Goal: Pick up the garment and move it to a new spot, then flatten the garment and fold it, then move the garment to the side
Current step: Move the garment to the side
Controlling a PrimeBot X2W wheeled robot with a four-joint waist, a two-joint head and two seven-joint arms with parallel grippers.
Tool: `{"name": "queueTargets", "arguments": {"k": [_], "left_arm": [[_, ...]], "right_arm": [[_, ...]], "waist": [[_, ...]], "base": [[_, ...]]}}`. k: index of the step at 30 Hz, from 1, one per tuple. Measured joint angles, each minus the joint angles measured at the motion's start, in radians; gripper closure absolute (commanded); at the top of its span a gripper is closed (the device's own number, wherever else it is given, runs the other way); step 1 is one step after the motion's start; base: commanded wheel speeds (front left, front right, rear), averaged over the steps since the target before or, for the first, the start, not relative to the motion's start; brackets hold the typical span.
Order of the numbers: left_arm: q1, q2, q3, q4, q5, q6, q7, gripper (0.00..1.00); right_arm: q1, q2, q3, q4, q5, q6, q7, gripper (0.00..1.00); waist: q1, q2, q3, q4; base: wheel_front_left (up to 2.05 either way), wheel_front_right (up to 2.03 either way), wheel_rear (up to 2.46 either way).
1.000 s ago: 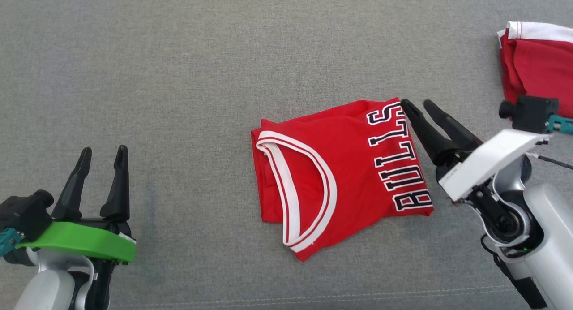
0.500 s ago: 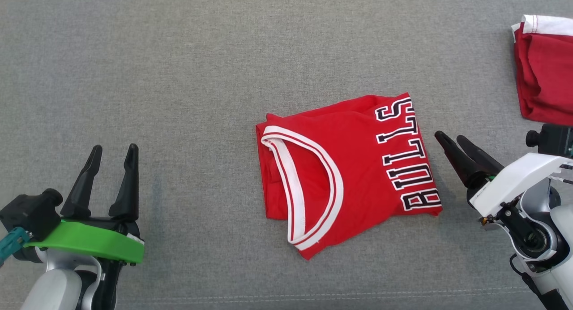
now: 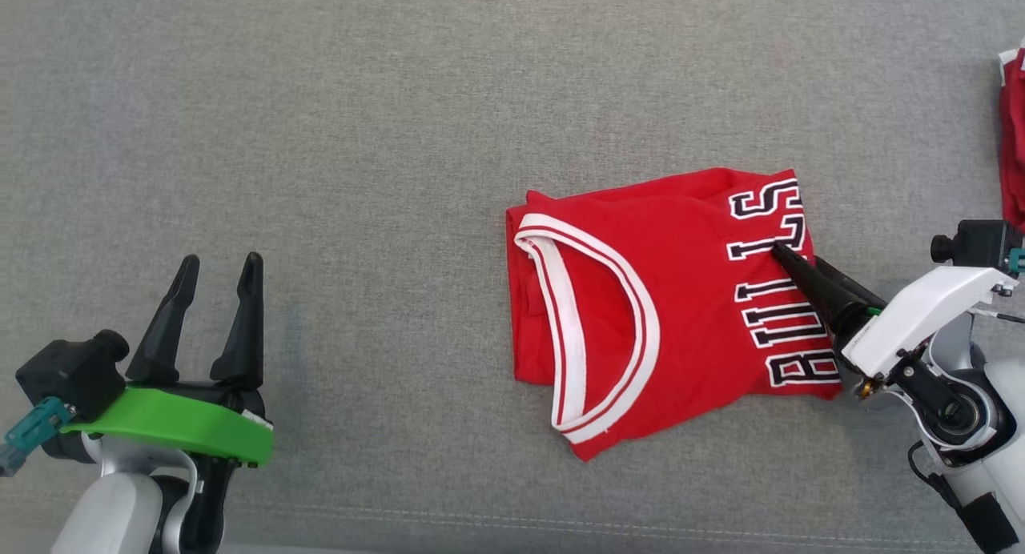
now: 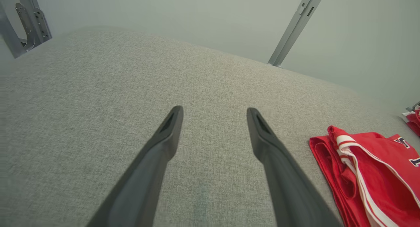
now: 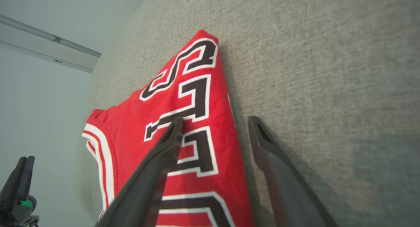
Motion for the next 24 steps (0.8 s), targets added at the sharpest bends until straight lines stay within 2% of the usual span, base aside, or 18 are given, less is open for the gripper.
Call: {"name": "queueTargets", "arguments": {"k": [2, 4, 8, 17, 18, 21, 24], "left_arm": [[0.000, -0.001, -0.001, 0.005, 0.000, 0.000, 0.000, 0.00], [0.000, -0.004, -0.001, 0.006, 0.000, 0.000, -0.001, 0.00], [-0.001, -0.010, -0.003, 0.012, 0.000, -0.001, -0.007, 0.00], [-0.010, -0.020, 0.014, 0.025, -0.009, -0.001, -0.019, 0.00], [-0.011, -0.021, 0.012, 0.023, -0.009, -0.002, -0.019, 0.00], [-0.016, -0.022, 0.005, 0.020, -0.009, -0.009, -0.019, 0.00], [-0.020, -0.022, 0.005, 0.007, -0.009, -0.009, -0.019, 0.00]], "right_arm": [[-0.010, 0.012, 0.002, 0.016, 0.028, 0.008, 0.019, 0.00], [-0.027, 0.032, 0.000, 0.028, 0.070, 0.009, 0.039, 1.00], [-0.063, 0.022, 0.041, 0.032, 0.078, 0.034, 0.117, 1.00], [-0.256, -0.119, 0.081, -0.070, 0.032, 0.044, 0.289, 1.00], [-0.295, -0.160, 0.078, -0.089, 0.016, 0.042, 0.322, 1.00], [-0.349, -0.216, 0.066, -0.100, -0.023, 0.022, 0.359, 1.00], [-0.388, -0.274, 0.047, -0.099, -0.053, -0.011, 0.393, 1.00]], "waist": [[0.0000, 0.0000, 0.000, 0.011], [0.0000, 0.0000, -0.001, 0.020], [0.0000, 0.0000, -0.006, 0.032], [0.0000, 0.0000, -0.018, 0.023], [0.0000, 0.0000, -0.017, 0.018], [0.0000, 0.0000, -0.011, 0.012], [0.0000, 0.0000, -0.002, 0.006]], "base": [[0.00, 0.00, 0.00], [0.00, 0.00, 0.00], [0.00, 0.00, 0.00], [0.00, 0.00, 0.00], [0.00, 0.00, 0.00], [0.00, 0.00, 0.00], [0.00, 0.00, 0.00]]}}
